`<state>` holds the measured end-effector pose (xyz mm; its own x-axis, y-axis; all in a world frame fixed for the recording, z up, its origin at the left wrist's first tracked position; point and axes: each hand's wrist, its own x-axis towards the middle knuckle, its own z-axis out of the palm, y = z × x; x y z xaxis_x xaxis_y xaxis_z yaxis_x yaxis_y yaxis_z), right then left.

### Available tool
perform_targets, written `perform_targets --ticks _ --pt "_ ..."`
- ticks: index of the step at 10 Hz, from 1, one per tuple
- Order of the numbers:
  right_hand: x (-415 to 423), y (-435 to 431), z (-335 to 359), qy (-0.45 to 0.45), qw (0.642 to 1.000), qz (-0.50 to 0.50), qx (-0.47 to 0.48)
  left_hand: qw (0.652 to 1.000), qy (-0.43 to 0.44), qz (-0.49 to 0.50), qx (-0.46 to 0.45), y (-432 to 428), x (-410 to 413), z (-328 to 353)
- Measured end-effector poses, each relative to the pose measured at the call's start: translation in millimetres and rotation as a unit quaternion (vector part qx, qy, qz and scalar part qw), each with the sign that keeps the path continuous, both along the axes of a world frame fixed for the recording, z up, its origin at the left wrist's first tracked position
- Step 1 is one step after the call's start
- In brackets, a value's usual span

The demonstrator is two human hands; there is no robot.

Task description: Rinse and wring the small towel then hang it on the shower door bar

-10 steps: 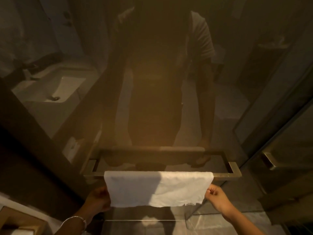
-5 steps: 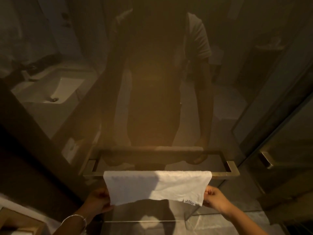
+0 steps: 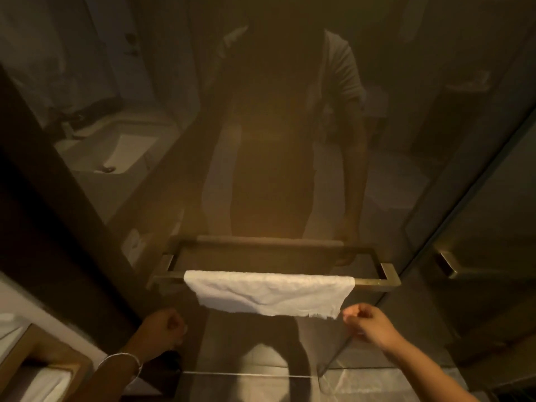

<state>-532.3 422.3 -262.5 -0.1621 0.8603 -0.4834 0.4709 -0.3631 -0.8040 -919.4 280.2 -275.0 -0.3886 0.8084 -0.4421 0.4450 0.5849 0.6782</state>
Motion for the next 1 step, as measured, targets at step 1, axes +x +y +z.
perform_targets --ticks 1 --pt "-2.1 -13.9 5.2 0.03 0.993 -0.085 0.073 1.0 0.012 -0.005 0.02 -9.9 4.9 3.9"
